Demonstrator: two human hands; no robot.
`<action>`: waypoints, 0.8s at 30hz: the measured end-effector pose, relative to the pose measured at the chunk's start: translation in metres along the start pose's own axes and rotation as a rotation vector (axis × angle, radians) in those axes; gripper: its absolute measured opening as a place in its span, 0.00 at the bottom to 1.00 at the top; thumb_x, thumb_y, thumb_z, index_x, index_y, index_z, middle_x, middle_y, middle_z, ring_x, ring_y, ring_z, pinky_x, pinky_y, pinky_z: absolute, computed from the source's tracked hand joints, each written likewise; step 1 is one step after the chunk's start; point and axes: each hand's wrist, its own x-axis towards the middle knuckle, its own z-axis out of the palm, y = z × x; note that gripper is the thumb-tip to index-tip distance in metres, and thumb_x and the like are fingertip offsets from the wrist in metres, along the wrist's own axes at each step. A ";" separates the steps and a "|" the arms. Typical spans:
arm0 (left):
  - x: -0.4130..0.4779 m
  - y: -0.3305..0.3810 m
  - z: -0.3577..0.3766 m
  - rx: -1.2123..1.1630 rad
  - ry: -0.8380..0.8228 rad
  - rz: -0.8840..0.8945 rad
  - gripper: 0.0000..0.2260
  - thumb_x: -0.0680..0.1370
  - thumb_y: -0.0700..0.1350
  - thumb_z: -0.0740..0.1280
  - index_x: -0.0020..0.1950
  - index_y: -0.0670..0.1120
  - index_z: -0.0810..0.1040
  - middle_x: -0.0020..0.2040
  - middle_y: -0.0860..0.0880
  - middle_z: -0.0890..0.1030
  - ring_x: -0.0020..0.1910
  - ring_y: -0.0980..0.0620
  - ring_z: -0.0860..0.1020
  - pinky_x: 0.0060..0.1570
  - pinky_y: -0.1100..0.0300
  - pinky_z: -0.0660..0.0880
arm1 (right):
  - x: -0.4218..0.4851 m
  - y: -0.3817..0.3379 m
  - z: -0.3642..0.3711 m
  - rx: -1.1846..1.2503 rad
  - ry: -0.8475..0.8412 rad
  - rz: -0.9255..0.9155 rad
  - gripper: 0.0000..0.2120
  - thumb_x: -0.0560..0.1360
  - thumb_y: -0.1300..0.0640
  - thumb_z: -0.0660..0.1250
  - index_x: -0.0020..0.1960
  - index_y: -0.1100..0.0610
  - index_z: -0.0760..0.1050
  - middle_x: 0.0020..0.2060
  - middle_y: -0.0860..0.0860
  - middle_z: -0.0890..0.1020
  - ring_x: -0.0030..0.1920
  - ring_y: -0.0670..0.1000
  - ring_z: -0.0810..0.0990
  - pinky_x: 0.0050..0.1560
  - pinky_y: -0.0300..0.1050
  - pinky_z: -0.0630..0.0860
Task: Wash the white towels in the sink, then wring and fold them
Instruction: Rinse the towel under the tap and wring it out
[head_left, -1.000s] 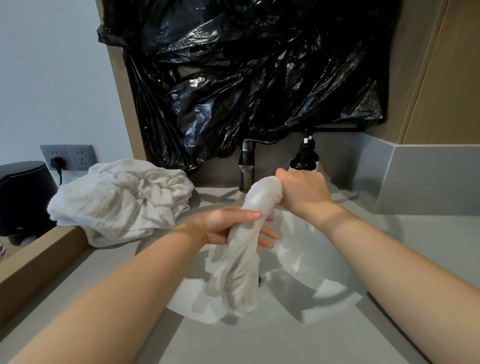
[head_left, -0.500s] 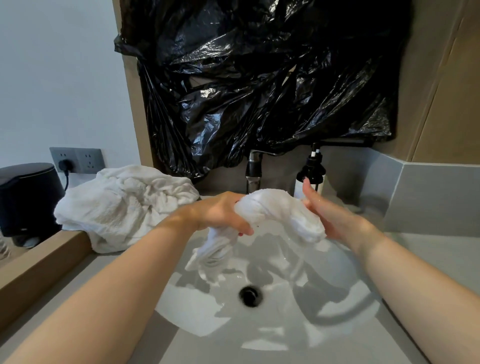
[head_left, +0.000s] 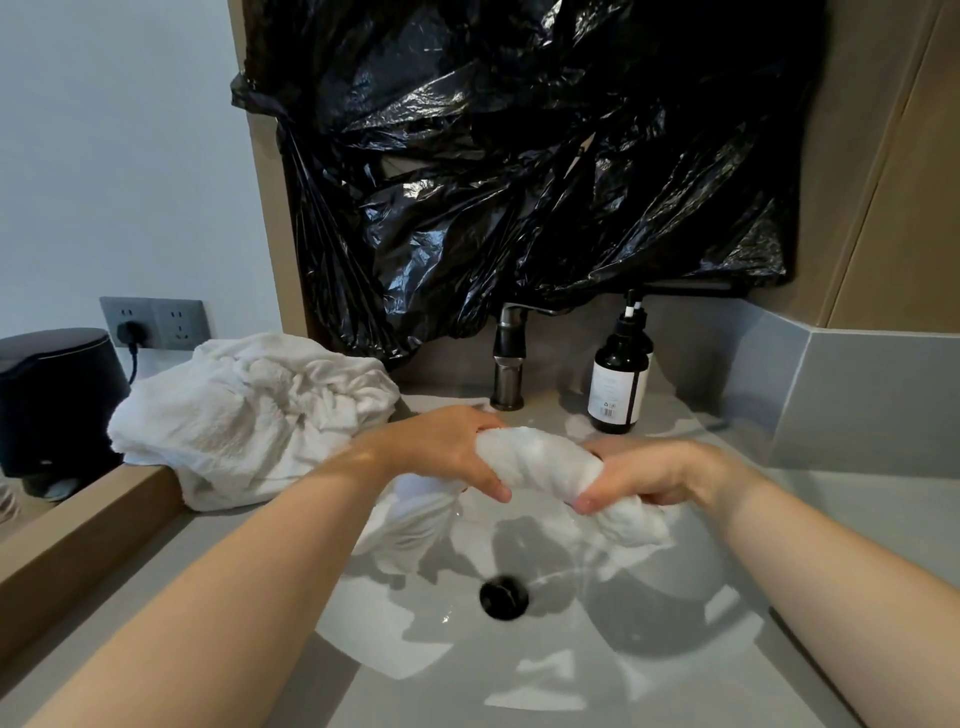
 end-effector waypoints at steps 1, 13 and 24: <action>0.002 -0.004 0.001 0.001 -0.005 -0.042 0.16 0.67 0.52 0.79 0.50 0.54 0.78 0.45 0.56 0.81 0.45 0.55 0.80 0.44 0.64 0.72 | 0.004 -0.006 0.004 -0.174 0.147 0.003 0.20 0.62 0.53 0.77 0.51 0.51 0.75 0.45 0.48 0.82 0.47 0.49 0.82 0.51 0.43 0.79; 0.005 -0.008 0.044 -0.670 -0.189 -0.205 0.29 0.67 0.66 0.69 0.53 0.42 0.79 0.42 0.48 0.85 0.41 0.52 0.83 0.41 0.61 0.78 | 0.021 -0.001 0.029 -0.962 0.809 -0.114 0.11 0.72 0.47 0.66 0.49 0.51 0.67 0.50 0.48 0.77 0.51 0.54 0.78 0.39 0.45 0.64; -0.001 -0.008 0.047 -0.887 -0.408 -0.126 0.45 0.49 0.72 0.77 0.49 0.39 0.74 0.30 0.52 0.80 0.27 0.59 0.77 0.28 0.67 0.74 | 0.034 0.012 0.023 -1.192 1.011 -0.534 0.21 0.50 0.61 0.78 0.35 0.56 0.69 0.27 0.50 0.72 0.22 0.55 0.73 0.20 0.40 0.59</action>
